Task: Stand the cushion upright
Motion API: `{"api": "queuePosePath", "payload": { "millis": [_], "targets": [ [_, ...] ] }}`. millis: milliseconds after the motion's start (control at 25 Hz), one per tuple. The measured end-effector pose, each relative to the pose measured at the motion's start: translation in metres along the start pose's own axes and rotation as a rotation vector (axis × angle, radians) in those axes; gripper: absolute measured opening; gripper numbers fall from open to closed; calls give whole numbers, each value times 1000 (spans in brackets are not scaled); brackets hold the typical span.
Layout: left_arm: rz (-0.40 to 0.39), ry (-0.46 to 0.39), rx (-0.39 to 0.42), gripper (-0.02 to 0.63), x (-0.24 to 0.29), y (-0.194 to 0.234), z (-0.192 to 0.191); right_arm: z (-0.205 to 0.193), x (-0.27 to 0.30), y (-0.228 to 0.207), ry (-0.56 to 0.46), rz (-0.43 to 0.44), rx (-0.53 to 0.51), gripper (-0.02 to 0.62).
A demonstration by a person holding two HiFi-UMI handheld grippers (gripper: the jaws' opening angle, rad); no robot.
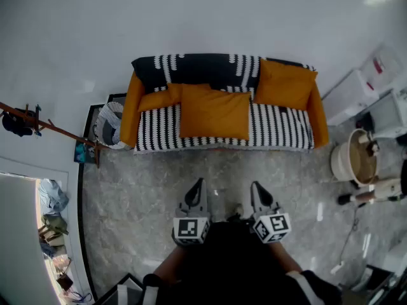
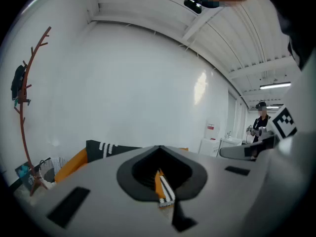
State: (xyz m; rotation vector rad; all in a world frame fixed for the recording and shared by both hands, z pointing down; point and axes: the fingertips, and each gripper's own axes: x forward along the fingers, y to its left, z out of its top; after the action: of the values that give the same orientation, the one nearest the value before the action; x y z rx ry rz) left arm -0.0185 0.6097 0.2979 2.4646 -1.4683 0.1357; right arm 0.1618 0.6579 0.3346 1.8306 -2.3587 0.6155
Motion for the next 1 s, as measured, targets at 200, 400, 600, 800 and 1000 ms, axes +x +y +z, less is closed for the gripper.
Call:
{"api": "queuePosePath", "payload": {
  "millis": [200, 400, 600, 800, 1000],
  "targets": [
    [2, -1, -13, -2, -1, -1, 2, 6, -1, 6, -2, 4, 19, -6],
    [-8, -3, -23, -2, -5, 0, 1, 6, -2, 9, -22, 0, 40, -6],
    [-25, -2, -20, -2, -9, 4, -2, 8, -2, 18, -34, 3, 37, -6],
    [-41, 3, -15, -2, -19, 17, -3, 1, 0, 32, -23, -15, 30, -6],
    [-62, 1, -19, -2, -31, 35, -6, -2, 4, 55, -37, -35, 33, -6]
  ]
}}
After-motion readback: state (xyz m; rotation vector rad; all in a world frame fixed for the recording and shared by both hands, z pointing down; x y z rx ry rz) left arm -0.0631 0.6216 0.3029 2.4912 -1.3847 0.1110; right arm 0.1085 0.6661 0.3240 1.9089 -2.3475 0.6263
